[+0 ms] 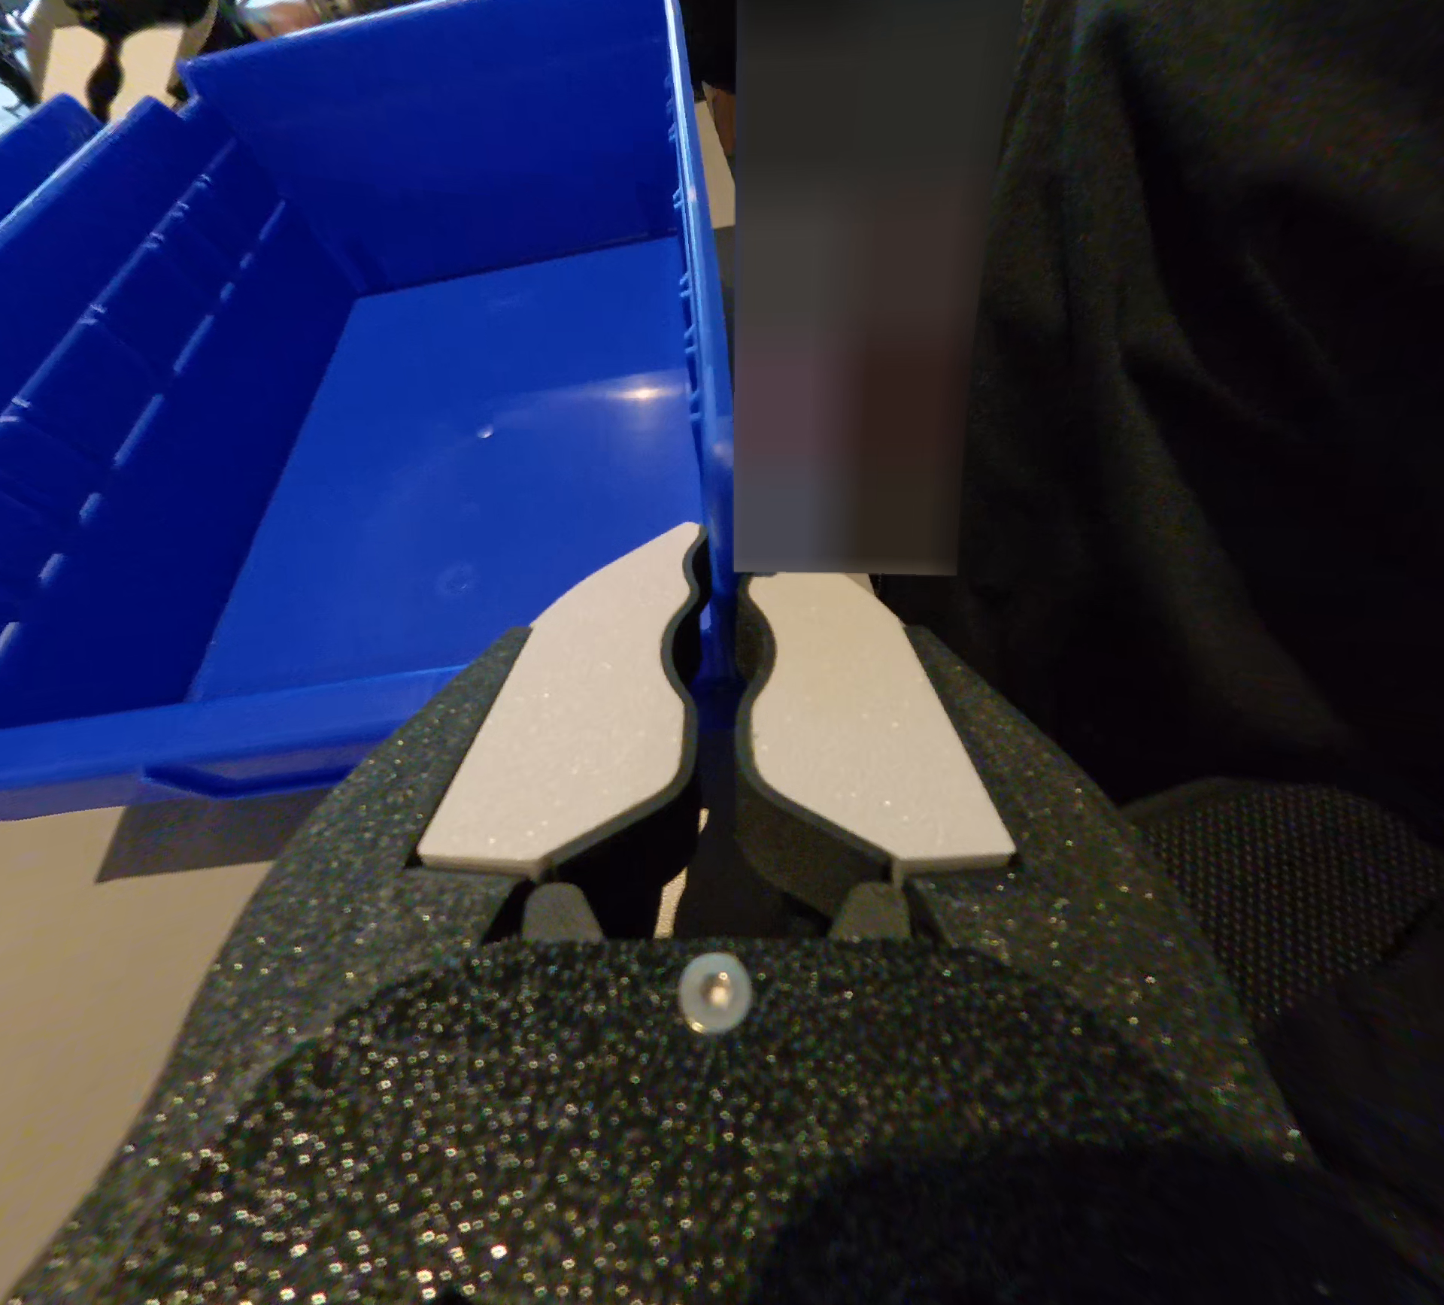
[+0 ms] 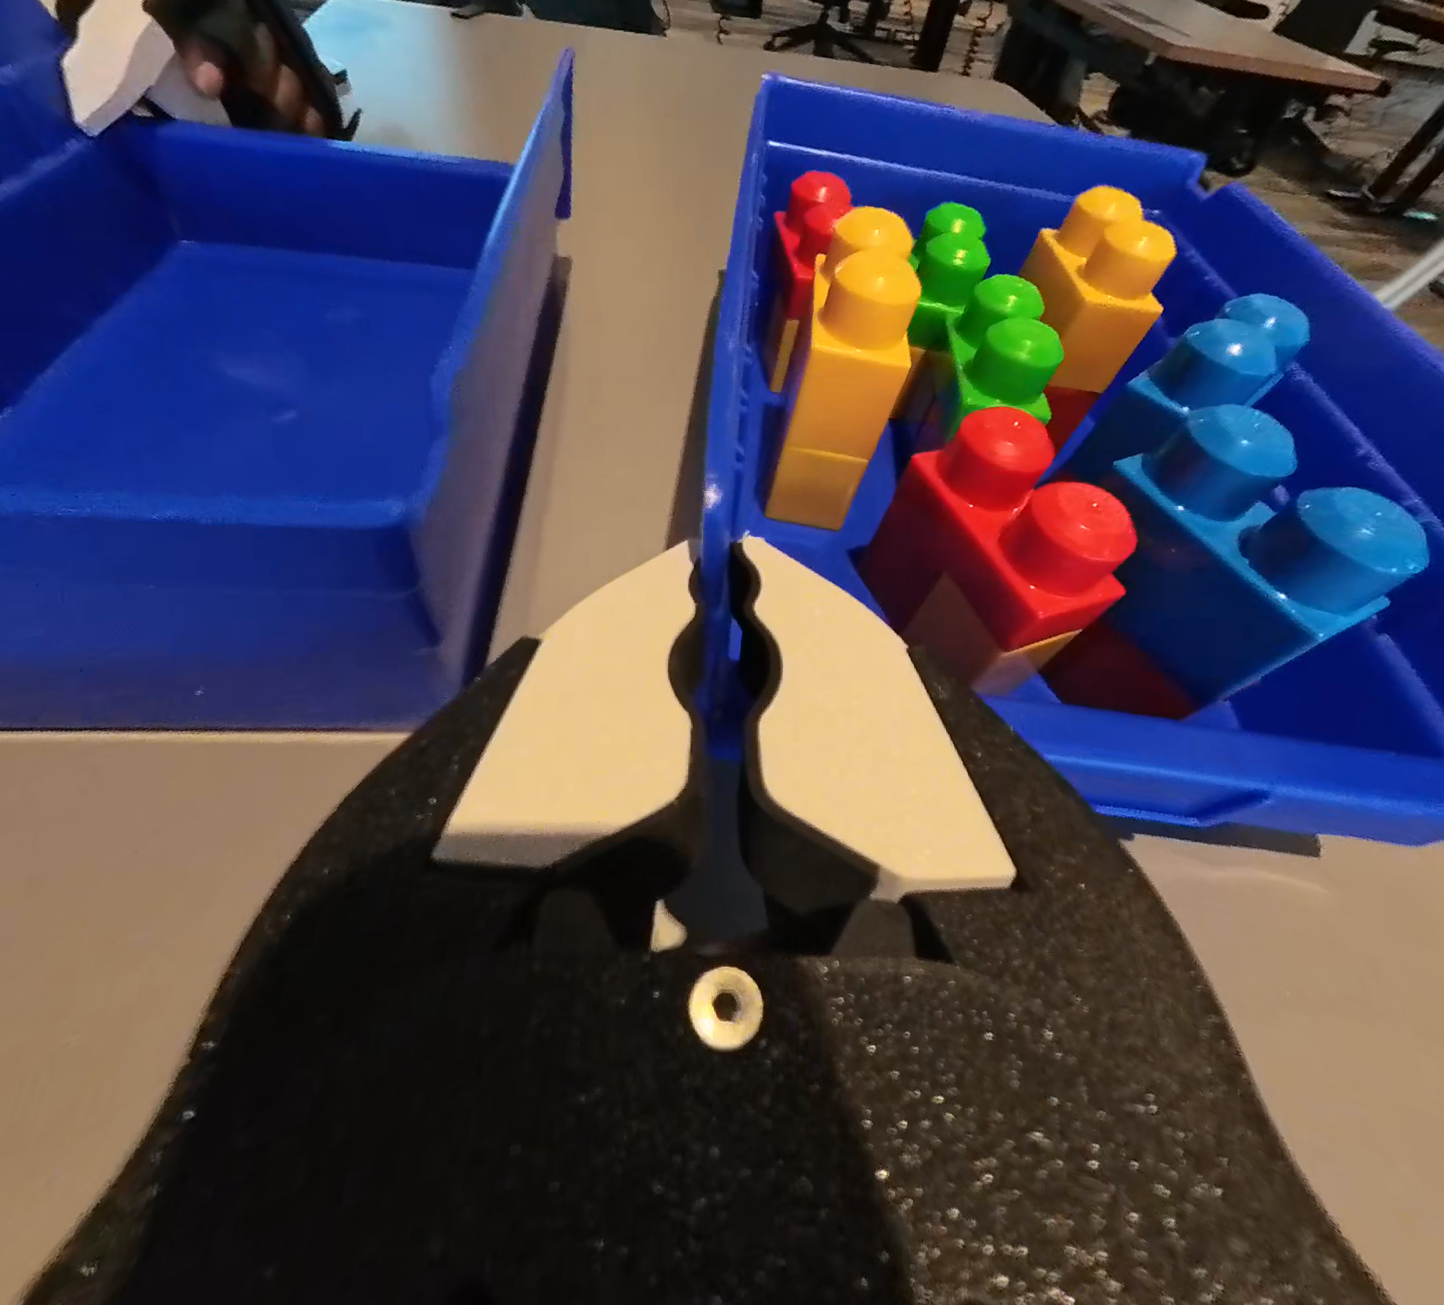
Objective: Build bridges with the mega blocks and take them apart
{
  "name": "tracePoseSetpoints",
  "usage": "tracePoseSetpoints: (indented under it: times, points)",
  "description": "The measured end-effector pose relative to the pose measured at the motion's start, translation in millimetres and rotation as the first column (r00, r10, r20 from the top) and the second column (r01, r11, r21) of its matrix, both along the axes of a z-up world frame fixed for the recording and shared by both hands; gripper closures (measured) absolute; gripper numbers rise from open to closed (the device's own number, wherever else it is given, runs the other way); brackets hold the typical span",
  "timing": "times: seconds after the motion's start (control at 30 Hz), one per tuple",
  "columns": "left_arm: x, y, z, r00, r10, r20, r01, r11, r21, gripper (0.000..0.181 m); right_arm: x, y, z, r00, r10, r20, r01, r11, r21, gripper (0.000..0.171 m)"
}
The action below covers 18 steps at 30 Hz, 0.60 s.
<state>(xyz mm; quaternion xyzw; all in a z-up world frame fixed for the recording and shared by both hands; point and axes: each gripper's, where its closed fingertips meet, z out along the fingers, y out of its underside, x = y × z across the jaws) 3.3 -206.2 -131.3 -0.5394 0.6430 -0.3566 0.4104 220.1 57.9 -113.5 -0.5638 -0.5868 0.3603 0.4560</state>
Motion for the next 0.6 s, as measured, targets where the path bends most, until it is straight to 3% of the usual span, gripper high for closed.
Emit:
tracePoseSetpoints:
  times: [0.17,0.3,0.4,0.47,0.53,0.6]
  points:
    - [0,1,0,1.000,0.006,0.004,-0.006,1.000,0.015,0.178,-11,2,3,0.998,-0.039,-0.043,0.040,0.999,0.018,0.168]
    - [2,4,14,0.995,0.034,0.092,-0.038,0.998,0.041,0.154,6,0,44,0.963,-0.108,-0.245,0.113,0.994,0.003,0.147]
    - [-4,11,38,0.974,0.079,0.214,-0.094,0.994,0.062,0.141,34,4,60,0.924,-0.203,-0.323,0.219,0.976,0.012,0.144]
    - [-16,29,57,0.934,0.167,0.315,-0.194,0.980,0.055,0.121,54,10,53,0.909,-0.282,-0.306,0.300,0.954,0.013,0.144]
    - [-29,54,69,0.888,0.277,0.367,-0.288,0.957,-0.025,0.123,73,18,35,0.895,-0.369,-0.251,0.384,0.923,0.014,0.145]
    - [-39,57,95,0.842,0.237,0.484,-0.205,0.971,-0.119,0.124,85,20,28,0.885,-0.407,-0.226,0.418,0.908,0.000,0.144]
